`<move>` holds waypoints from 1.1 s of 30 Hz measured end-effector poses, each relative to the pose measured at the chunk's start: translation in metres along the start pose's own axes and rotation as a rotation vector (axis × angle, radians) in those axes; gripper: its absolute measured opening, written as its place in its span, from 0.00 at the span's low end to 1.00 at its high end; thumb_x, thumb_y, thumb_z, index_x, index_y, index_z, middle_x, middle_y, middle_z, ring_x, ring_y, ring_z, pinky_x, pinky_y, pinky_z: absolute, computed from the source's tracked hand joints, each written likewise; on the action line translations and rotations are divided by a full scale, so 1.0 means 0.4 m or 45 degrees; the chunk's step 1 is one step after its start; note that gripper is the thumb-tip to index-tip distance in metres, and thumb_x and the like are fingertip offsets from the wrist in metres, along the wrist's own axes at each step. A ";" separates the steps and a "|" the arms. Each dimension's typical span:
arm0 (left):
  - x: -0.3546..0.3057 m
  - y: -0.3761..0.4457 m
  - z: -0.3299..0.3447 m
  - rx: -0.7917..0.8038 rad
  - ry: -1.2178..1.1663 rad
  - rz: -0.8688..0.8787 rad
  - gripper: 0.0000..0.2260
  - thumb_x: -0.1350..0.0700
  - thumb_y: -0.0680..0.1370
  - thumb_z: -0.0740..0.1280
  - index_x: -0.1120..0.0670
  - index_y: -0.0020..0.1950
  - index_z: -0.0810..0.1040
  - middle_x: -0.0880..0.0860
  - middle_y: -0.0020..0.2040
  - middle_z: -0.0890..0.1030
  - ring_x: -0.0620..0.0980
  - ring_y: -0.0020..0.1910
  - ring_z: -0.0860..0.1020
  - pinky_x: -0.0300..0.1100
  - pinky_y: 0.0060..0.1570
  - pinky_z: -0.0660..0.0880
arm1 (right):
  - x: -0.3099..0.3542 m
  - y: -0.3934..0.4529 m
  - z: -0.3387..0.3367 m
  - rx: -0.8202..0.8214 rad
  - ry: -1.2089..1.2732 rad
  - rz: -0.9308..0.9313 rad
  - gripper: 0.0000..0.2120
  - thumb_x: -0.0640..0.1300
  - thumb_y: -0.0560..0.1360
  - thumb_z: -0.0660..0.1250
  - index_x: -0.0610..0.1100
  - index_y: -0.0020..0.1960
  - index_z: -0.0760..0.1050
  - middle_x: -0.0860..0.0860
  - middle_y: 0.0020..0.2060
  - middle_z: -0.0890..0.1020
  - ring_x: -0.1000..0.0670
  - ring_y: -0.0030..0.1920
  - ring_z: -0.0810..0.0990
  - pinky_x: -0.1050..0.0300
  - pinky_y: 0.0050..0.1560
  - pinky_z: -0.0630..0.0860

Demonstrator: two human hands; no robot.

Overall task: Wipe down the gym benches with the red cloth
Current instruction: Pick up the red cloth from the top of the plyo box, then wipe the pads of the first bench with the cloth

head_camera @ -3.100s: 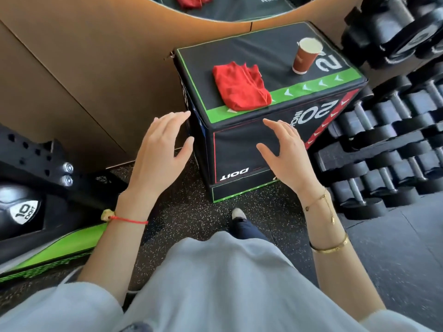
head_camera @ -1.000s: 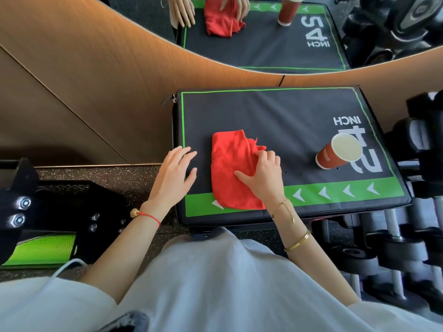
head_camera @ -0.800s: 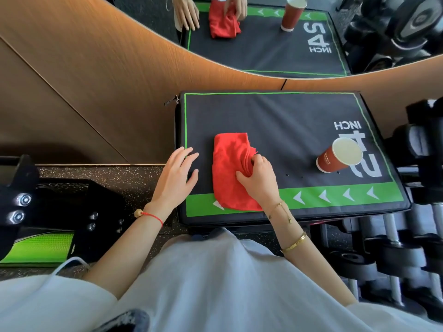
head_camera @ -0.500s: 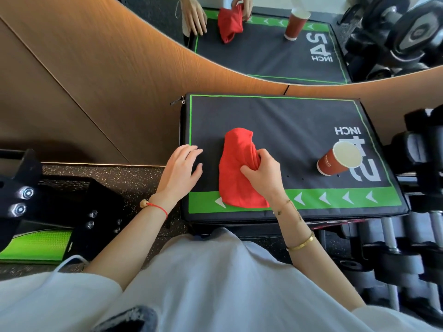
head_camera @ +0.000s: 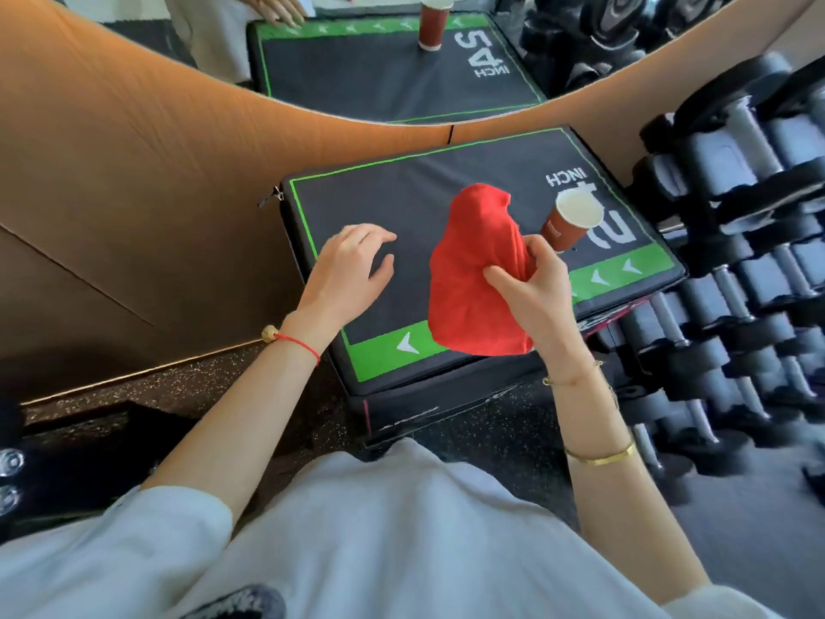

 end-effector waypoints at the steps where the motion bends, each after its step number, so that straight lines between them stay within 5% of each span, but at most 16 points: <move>1: -0.015 0.006 -0.010 0.021 -0.010 0.051 0.14 0.56 0.81 0.62 0.56 0.65 0.77 0.52 0.63 0.79 0.52 0.65 0.73 0.49 0.66 0.69 | 0.003 -0.027 -0.012 -0.051 0.013 0.021 0.11 0.41 0.68 0.72 0.41 0.48 0.74 0.54 0.36 0.78 0.55 0.37 0.75 0.59 0.41 0.72; 13: -0.225 -0.117 -0.089 0.226 -0.135 0.741 0.14 0.55 0.80 0.62 0.56 0.64 0.76 0.53 0.63 0.79 0.53 0.65 0.73 0.49 0.66 0.69 | 0.013 -0.513 -0.146 -0.676 0.087 0.331 0.12 0.41 0.69 0.72 0.40 0.50 0.74 0.48 0.41 0.80 0.52 0.41 0.76 0.50 0.47 0.76; 20: -0.394 -0.298 -0.085 0.324 -0.322 1.017 0.13 0.57 0.78 0.64 0.57 0.62 0.78 0.55 0.61 0.79 0.55 0.63 0.75 0.52 0.65 0.70 | -0.022 -0.863 -0.223 -1.019 0.123 0.499 0.10 0.40 0.68 0.73 0.45 0.47 0.74 0.57 0.36 0.78 0.63 0.35 0.74 0.71 0.37 0.70; 33: -0.801 -0.775 0.013 0.626 -0.461 1.512 0.14 0.57 0.79 0.64 0.58 0.63 0.77 0.55 0.62 0.79 0.56 0.64 0.75 0.52 0.66 0.70 | -0.102 -1.521 -0.353 -1.539 0.099 0.785 0.13 0.43 0.67 0.73 0.43 0.48 0.74 0.53 0.39 0.79 0.53 0.40 0.76 0.54 0.45 0.74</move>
Point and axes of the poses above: each hand's wrist, its own y-axis towards the middle knuckle, its own z-axis out of the palm, x = y × z, the point moved 7 cm from there along y, towards the middle knuckle
